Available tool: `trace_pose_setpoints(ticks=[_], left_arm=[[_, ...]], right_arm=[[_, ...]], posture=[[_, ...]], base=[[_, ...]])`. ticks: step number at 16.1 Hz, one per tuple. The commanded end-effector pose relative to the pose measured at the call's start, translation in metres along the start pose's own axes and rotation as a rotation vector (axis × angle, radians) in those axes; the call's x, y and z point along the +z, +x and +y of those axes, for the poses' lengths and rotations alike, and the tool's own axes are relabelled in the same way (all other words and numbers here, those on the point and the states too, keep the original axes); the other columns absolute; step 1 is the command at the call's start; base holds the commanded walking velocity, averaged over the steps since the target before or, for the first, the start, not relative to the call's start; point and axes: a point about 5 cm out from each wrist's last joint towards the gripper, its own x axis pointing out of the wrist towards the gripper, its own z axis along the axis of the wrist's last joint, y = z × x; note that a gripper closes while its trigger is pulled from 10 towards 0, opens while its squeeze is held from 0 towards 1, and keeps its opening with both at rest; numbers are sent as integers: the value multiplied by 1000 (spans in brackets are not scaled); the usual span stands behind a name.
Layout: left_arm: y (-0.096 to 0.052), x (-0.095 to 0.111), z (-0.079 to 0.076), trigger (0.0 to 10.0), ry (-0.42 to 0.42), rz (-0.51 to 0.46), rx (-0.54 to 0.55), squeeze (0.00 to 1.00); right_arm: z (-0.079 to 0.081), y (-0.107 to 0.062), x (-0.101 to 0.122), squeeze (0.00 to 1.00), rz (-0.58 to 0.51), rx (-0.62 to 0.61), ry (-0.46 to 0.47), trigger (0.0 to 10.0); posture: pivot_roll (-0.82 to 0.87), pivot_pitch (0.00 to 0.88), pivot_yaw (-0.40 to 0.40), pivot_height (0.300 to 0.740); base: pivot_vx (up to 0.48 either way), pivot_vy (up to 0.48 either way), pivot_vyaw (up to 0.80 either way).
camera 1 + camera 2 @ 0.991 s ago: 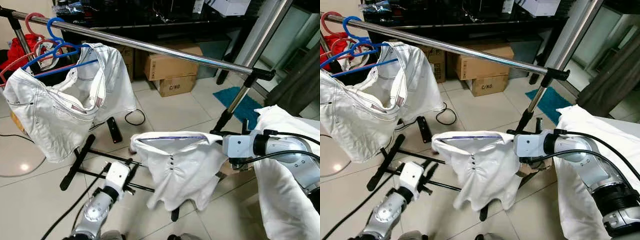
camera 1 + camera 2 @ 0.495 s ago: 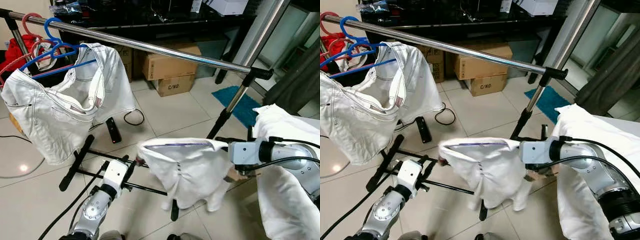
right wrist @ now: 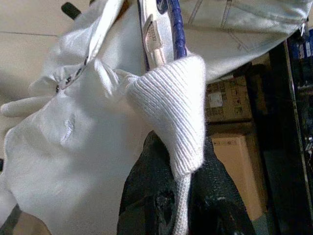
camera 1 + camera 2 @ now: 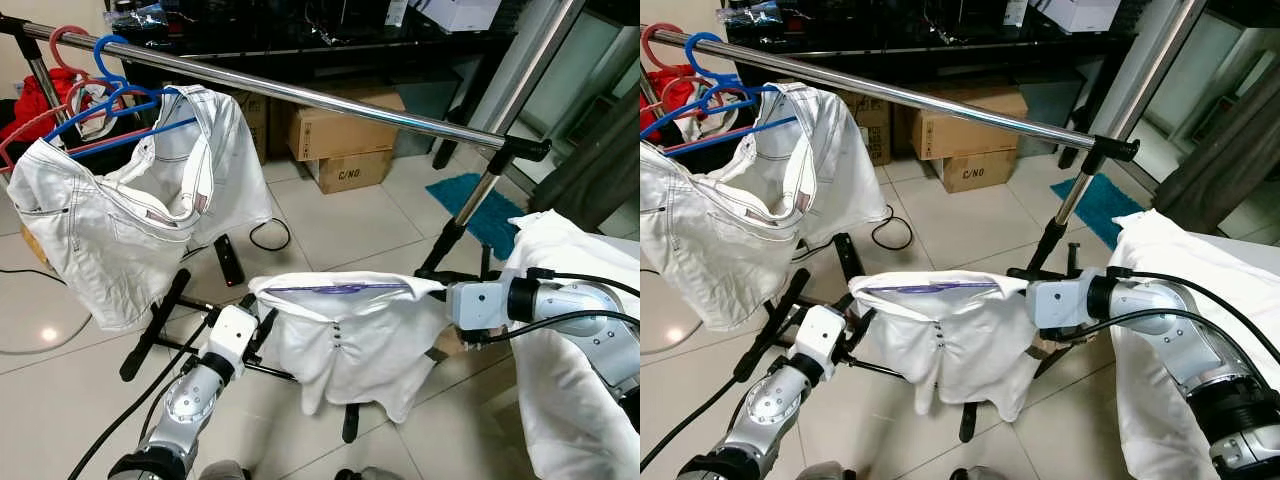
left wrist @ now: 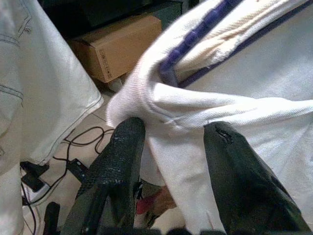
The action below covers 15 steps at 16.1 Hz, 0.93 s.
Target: Hang hanger
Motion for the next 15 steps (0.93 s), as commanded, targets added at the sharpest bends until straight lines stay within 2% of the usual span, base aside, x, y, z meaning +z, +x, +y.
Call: trace_pose_setpoints(ticks=[1, 3, 4, 5, 6, 15], left_arm=[[2, -1, -1, 10000, 5, 16, -5, 0], [5, 1, 3, 10000, 6, 19, 3, 0], [6, 2, 3, 7412, 4, 19, -9, 0], [6, 2, 3, 7412, 1, 19, -18, 0], [6, 2, 2, 0, -5, 18, -23, 0], [7, 1, 1, 0, -11, 23, -16, 0]], right_arm=[[0, -4, 1, 0, -9, -6, 10, 0], [1, -4, 2, 0, -13, -3, 13, 0], [1, -4, 3, 0, -16, -5, 14, 0], [0, -4, 3, 0, -17, -7, 14, 0], [-1, -4, 3, 0, -16, -7, 15, 0], [-3, -6, 4, 0, -18, -16, 20, 0]], posture=[[85, 45, -106, 740], [85, 45, -106, 740], [81, 46, -107, 740], [81, 46, -107, 740], [81, 46, -107, 740], [80, 46, -108, 740]], base=[[0, 0, 0], [0, 0, 0], [0, 0, 0], [0, 0, 0], [0, 0, 0], [0, 0, 0]])
